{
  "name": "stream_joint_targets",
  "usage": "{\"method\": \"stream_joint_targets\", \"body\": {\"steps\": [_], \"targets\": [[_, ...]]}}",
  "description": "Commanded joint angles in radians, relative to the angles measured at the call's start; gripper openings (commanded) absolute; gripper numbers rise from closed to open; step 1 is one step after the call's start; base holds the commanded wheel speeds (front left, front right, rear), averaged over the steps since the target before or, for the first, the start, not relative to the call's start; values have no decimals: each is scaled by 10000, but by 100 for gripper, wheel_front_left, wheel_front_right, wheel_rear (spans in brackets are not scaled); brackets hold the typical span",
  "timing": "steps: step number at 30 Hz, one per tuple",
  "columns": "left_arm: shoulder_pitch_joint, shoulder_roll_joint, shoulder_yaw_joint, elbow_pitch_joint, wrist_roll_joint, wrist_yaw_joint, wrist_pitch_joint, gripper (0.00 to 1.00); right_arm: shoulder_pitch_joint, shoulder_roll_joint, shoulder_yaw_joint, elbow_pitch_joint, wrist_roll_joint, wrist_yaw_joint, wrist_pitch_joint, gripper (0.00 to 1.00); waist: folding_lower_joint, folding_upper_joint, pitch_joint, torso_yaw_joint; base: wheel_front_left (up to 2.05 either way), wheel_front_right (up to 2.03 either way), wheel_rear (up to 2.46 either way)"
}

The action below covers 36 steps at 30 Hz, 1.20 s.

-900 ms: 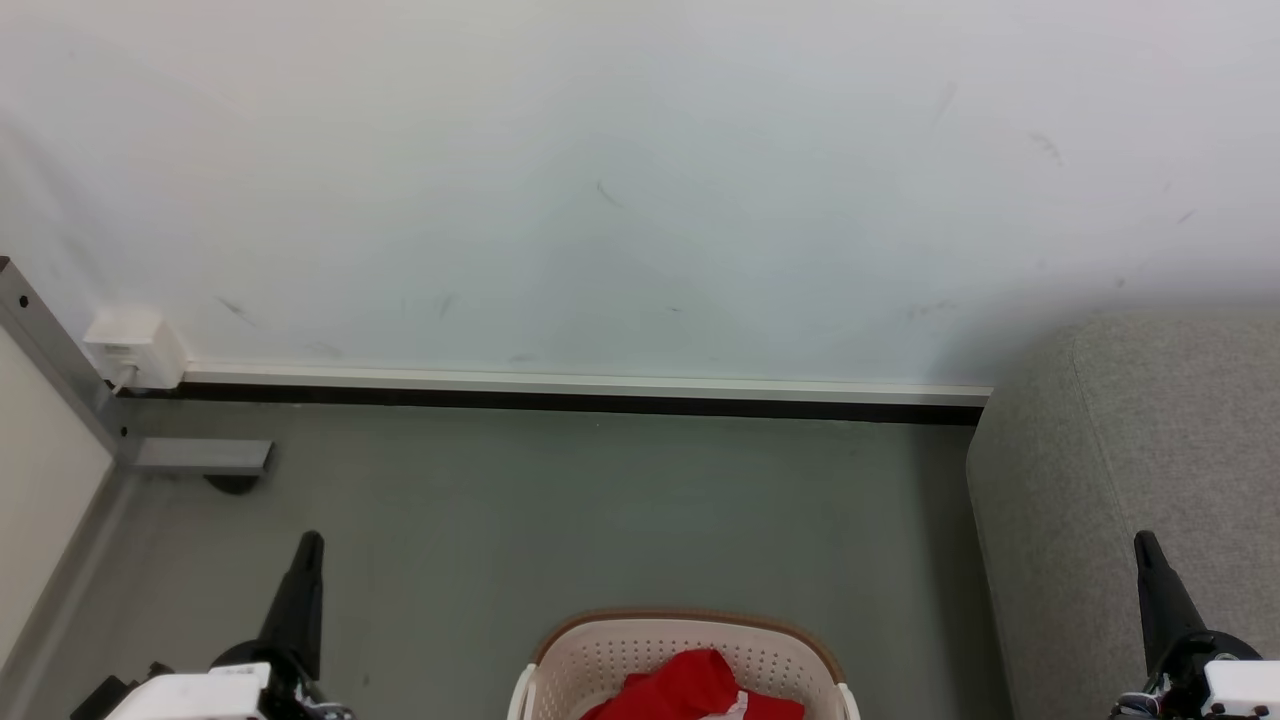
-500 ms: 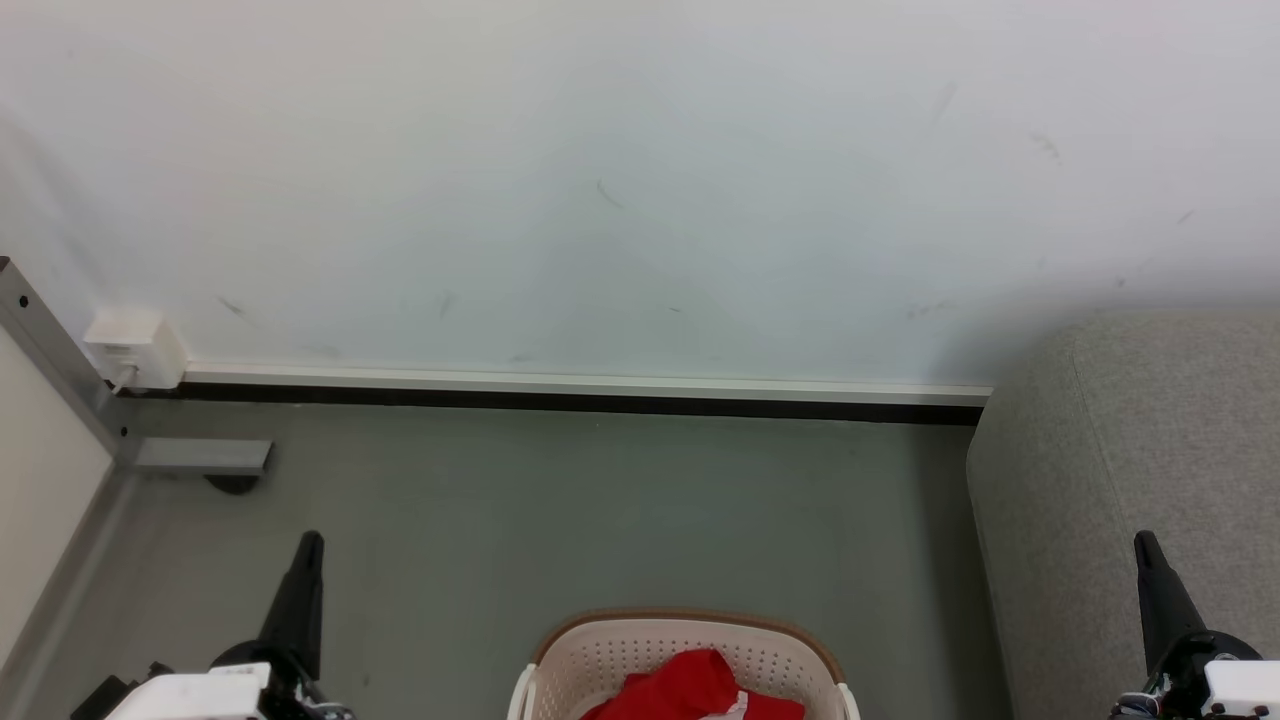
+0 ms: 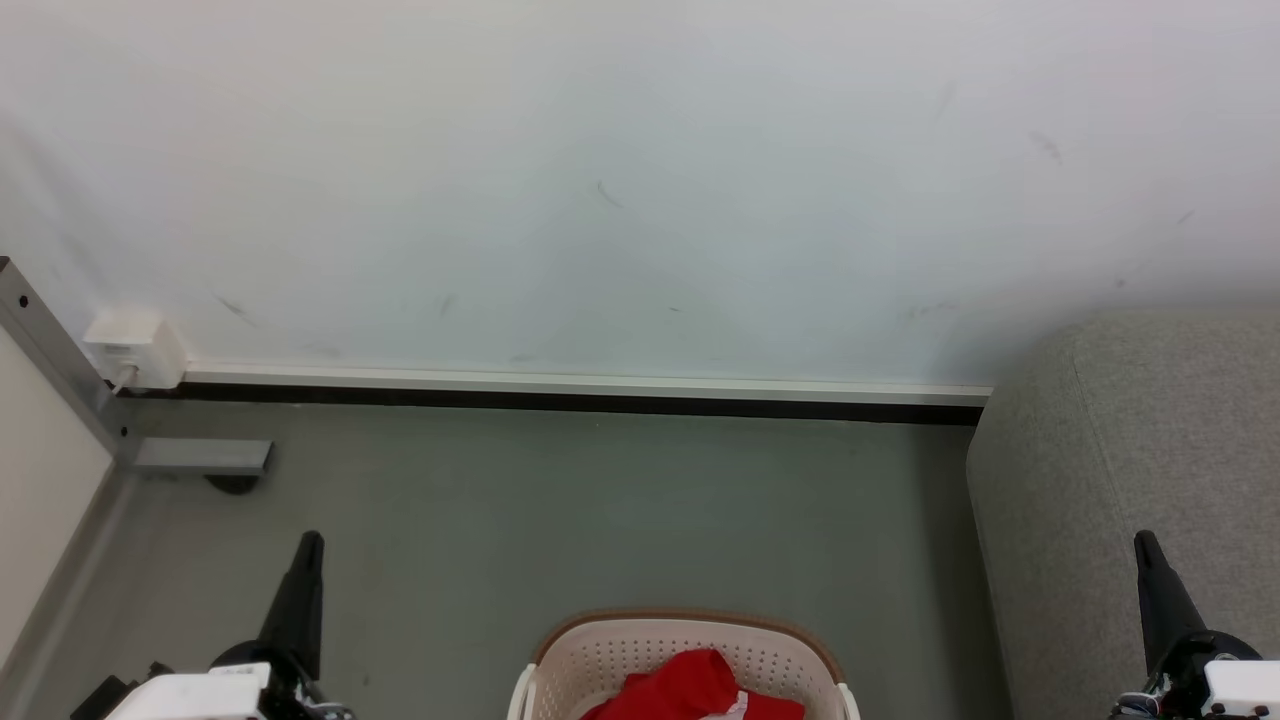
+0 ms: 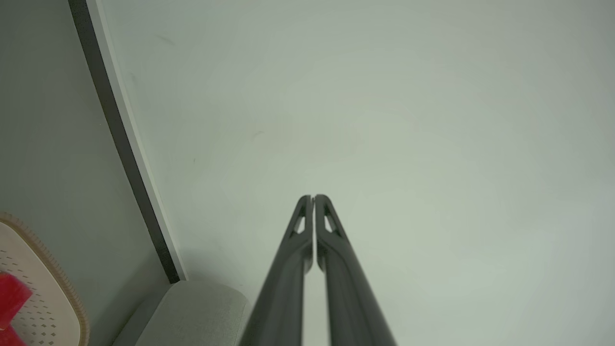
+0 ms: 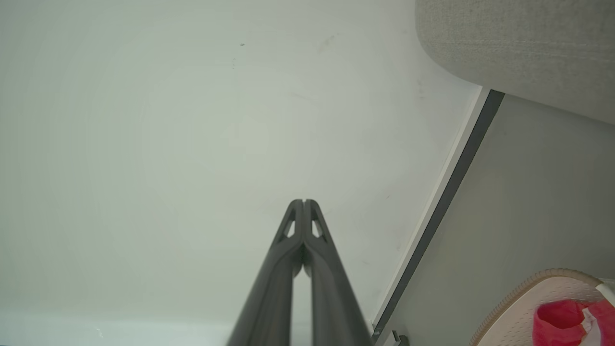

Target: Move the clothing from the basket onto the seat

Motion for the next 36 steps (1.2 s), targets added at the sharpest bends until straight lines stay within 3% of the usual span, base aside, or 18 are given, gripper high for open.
{"method": "stream_joint_targets", "body": {"steps": [1,36], "targets": [[-72,25,12,-40,-149,-71,33,0,-147,-75,-35,20,20,-23,23,0,0,0,0,0,0,0,0],[-73,25,12,-41,-148,-71,33,0,-147,-74,-35,20,20,-23,23,0,0,0,0,0,0,0,0]]}}
